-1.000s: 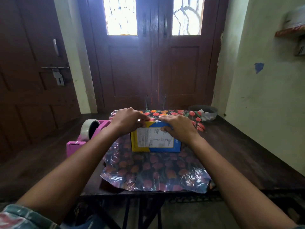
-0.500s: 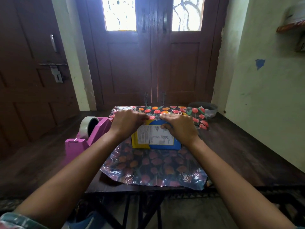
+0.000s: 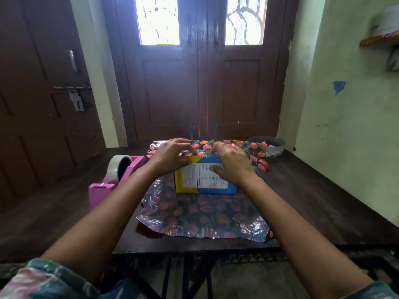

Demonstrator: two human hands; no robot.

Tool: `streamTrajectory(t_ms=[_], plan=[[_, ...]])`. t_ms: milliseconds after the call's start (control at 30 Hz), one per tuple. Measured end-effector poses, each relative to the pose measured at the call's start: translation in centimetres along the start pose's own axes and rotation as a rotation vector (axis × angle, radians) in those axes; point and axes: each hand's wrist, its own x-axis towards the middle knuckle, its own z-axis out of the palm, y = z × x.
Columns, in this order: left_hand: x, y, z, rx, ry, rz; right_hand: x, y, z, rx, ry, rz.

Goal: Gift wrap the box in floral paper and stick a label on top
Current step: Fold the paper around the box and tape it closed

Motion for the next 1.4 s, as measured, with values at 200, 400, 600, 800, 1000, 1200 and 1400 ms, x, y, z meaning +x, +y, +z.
streamTrajectory(t_ms=[200, 400, 600, 800, 1000, 1200, 1400], plan=[[0.1, -0.7, 0.3, 0.035, -0.063, -0.09, 0.1, 0.4, 0.6, -0.001, -0.019, -0.032], [-4.8, 2.3, 2.2, 0.215, 0.338, 0.081, 0.4, 0.7, 0.8, -0.006, -0.011, -0.033], [-8.1, 3.7, 4.3, 0.146, -0.58, -0.1, 0.5, 0.4, 0.9, -0.02, -0.046, 0.002], [-9.5, 4.3, 4.8, 0.153, -0.613, -0.115, 0.0, -0.2, 0.0, 0.054, -0.08, 0.055], [-9.7, 5.4, 2.6, 0.21, -0.661, -0.067, -1.1, -0.9, -0.4, 0.062, -0.061, 0.021], [-6.7, 4.2, -1.7, 0.135, 0.2, -0.043, -1.2, -0.9, -0.6, 0.069, -0.063, 0.023], [-3.2, 2.5, -1.8, 0.281, 0.022, -0.079, -1.6, -1.0, -0.9, 0.076, -0.037, 0.009]])
